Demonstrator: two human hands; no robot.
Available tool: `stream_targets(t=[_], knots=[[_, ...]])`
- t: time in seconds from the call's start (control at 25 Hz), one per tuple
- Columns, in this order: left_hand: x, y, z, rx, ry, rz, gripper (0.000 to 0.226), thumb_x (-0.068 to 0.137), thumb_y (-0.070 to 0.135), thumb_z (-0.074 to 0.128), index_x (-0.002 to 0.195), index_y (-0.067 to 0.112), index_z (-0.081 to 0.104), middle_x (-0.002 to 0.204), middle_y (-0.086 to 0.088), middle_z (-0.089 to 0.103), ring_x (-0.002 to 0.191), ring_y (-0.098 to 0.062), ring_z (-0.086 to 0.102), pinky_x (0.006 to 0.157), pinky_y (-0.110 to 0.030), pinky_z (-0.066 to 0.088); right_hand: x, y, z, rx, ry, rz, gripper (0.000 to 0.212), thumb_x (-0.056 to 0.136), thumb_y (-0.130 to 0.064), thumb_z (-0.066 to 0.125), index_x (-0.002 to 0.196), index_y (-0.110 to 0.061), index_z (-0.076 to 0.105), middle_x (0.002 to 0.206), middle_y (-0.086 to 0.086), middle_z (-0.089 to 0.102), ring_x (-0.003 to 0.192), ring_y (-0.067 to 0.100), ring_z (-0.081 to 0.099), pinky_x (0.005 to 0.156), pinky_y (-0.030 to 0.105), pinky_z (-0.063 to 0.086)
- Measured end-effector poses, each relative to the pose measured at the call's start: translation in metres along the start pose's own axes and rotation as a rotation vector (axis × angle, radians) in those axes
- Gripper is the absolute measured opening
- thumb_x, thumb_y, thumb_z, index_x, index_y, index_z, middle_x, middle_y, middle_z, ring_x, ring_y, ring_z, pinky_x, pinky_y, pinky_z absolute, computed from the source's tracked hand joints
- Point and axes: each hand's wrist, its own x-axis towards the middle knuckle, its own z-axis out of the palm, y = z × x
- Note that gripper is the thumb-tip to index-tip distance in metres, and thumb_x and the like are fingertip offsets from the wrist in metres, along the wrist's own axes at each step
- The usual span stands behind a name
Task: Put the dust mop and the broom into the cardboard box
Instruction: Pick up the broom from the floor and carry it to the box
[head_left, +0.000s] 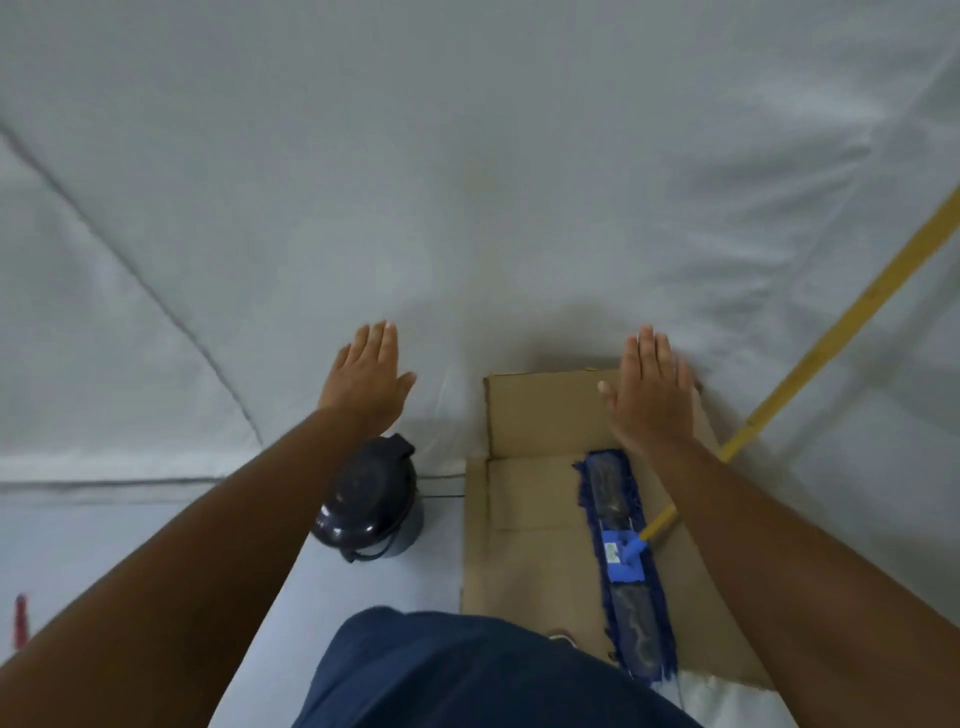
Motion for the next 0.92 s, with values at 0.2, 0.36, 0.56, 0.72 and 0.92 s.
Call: stream_targets(t=[0.2, 0.36, 0.56, 0.72, 0.92], knots=[[-0.151, -0.164, 0.029, -0.106, 0.046, -0.472, 0.071, 0.098, 0.042, 0.03, 0.151, 0.004, 0.001, 0.163, -0.013, 0.002, 0.15, -0.029, -0.002, 0.121, -0.045, 0.009, -0.002, -0.16, 0.02, -0.056, -0.118, -0.388, 0.074, 0.092, -0.037, 0.05, 0.147, -0.003, 0.015, 0.158, 0.019, 0.013, 0.146, 0.034, 0.01, 0.116, 0.056, 0.011], [-0.298, -0.287, 0.047, -0.142, 0.127, -0.798, 0.072, 0.095, 0.043, 0.037, 0.147, -0.001, 0.015, 0.157, -0.021, 0.021, 0.145, -0.038, 0.017, 0.116, -0.051, 0.023, -0.037, -0.286, 0.028, -0.052, -0.057, -0.602, 0.072, 0.094, -0.038, 0.046, 0.148, -0.004, 0.013, 0.159, 0.016, 0.009, 0.146, 0.031, 0.007, 0.116, 0.053, 0.009], [-0.526, -0.392, 0.053, -0.168, 0.109, -1.241, 0.067, 0.093, 0.042, 0.042, 0.139, -0.003, 0.024, 0.148, -0.023, 0.033, 0.135, -0.042, 0.028, 0.108, -0.054, 0.033, -0.135, -0.474, 0.051, -0.061, -0.124, -0.859, 0.069, 0.098, -0.041, 0.027, 0.149, -0.008, -0.005, 0.16, 0.011, -0.01, 0.147, 0.026, -0.009, 0.119, 0.048, 0.0], [-0.653, -0.416, 0.061, -0.2, 0.088, -1.431, 0.069, 0.094, 0.042, 0.042, 0.141, -0.004, 0.023, 0.148, -0.023, 0.032, 0.136, -0.041, 0.027, 0.109, -0.052, 0.032, -0.221, -0.587, 0.082, -0.09, -0.197, -1.081, 0.068, 0.098, -0.042, 0.027, 0.149, -0.01, -0.005, 0.16, 0.009, -0.012, 0.146, 0.024, -0.012, 0.119, 0.046, -0.001], [-0.741, -0.425, 0.078, -0.236, 0.064, -1.581, 0.07, 0.094, 0.042, 0.043, 0.142, -0.004, 0.023, 0.148, -0.024, 0.032, 0.137, -0.041, 0.027, 0.11, -0.052, 0.032, -0.297, -0.69, 0.106, -0.164, -0.157, -1.49, 0.067, 0.09, -0.032, 0.05, 0.145, -0.004, 0.023, 0.156, 0.015, 0.022, 0.143, 0.032, 0.021, 0.114, 0.049, 0.01]])
